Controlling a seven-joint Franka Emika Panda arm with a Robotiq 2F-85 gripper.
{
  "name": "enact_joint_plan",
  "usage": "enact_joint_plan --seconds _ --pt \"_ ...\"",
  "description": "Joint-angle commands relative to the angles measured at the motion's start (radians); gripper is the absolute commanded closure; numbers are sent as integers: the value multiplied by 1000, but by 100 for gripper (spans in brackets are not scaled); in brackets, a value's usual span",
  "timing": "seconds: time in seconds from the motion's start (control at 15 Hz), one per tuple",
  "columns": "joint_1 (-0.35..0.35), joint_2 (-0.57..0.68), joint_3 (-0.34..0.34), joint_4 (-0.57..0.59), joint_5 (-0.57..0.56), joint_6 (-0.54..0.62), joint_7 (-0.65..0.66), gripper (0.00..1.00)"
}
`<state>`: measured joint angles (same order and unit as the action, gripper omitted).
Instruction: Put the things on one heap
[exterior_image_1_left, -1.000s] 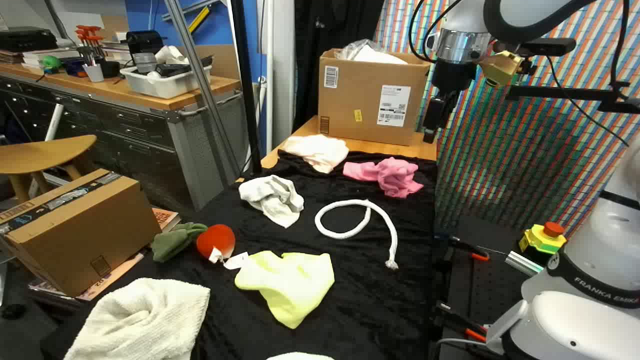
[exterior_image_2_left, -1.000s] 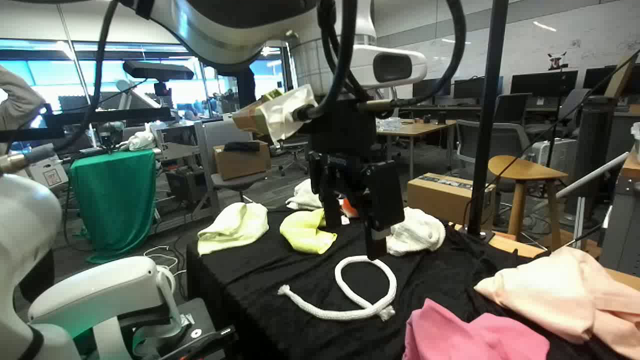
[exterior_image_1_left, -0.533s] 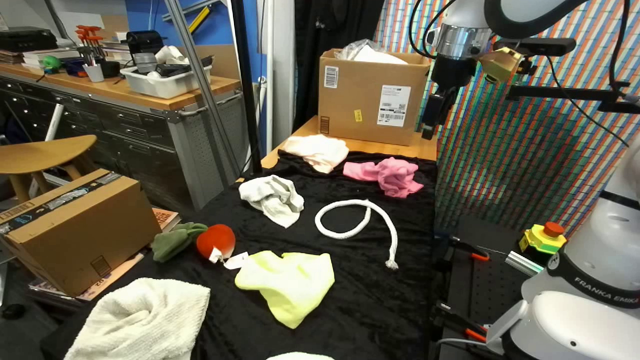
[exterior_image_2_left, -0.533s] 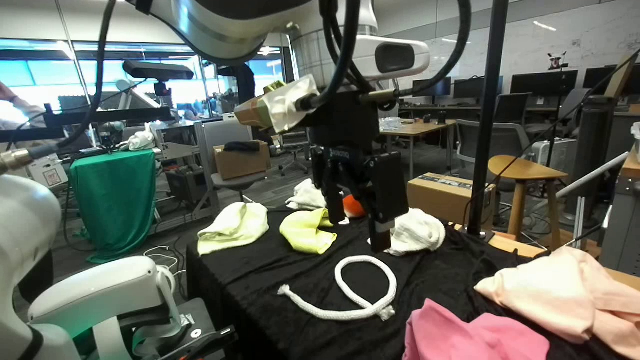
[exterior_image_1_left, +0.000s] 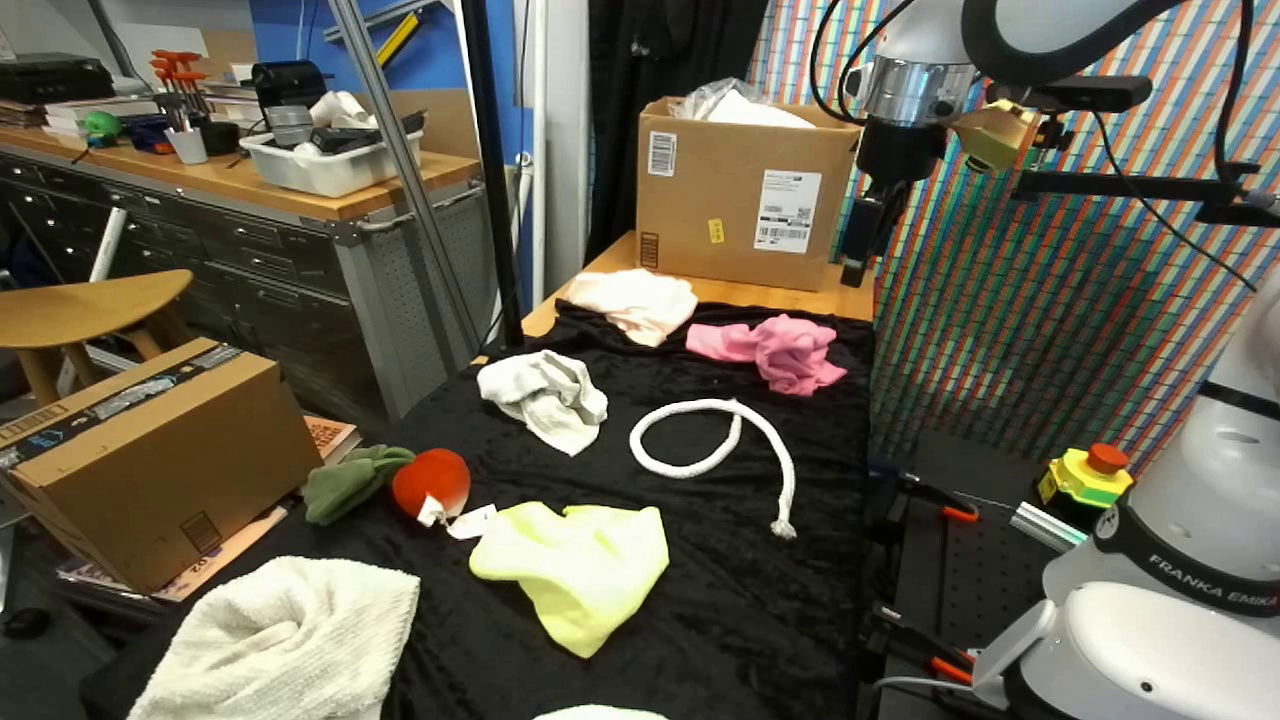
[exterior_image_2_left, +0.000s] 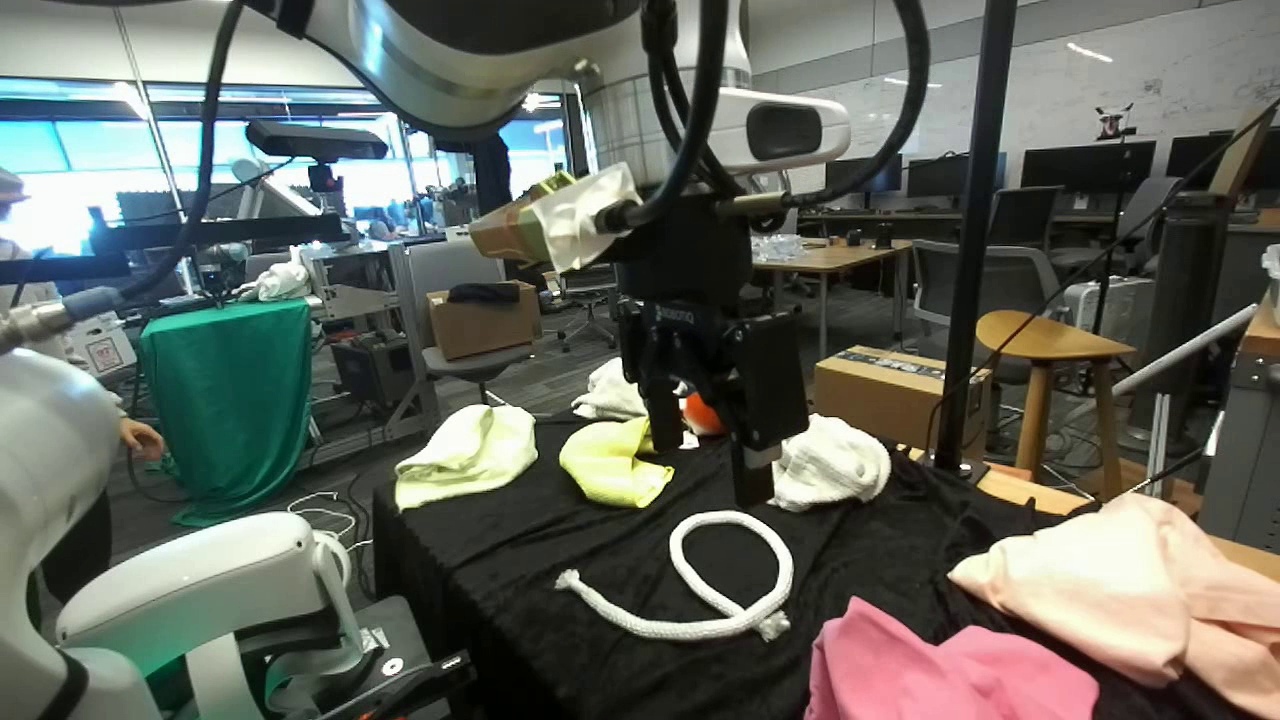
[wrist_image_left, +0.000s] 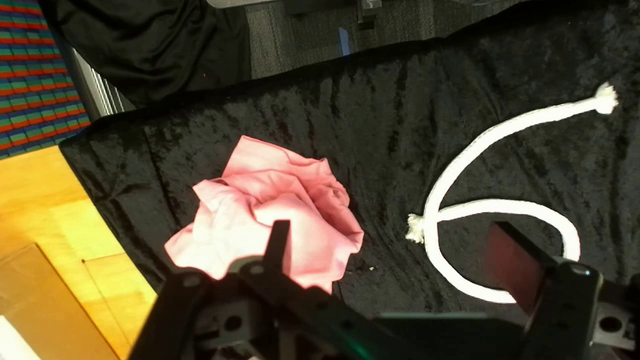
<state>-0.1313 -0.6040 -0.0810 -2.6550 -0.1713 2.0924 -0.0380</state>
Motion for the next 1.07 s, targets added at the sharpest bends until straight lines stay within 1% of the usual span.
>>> enact_joint_plan --seconds 0.0,0.33,0.47,0.53,0.73,0.87,1.0 --pt "48 73 41 50 10 11 9 0" --pt "125 185 124 123 7 49 37 0" --pt "151 245 149 169 11 66 51 0" --pt "159 294 164 195 3 104 66 0" --pt "171 398 173 291 -6 133 51 0" --pt "166 480 164 377 -12 150 30 0" --pt "156 571 145 488 -14 140 1 0"
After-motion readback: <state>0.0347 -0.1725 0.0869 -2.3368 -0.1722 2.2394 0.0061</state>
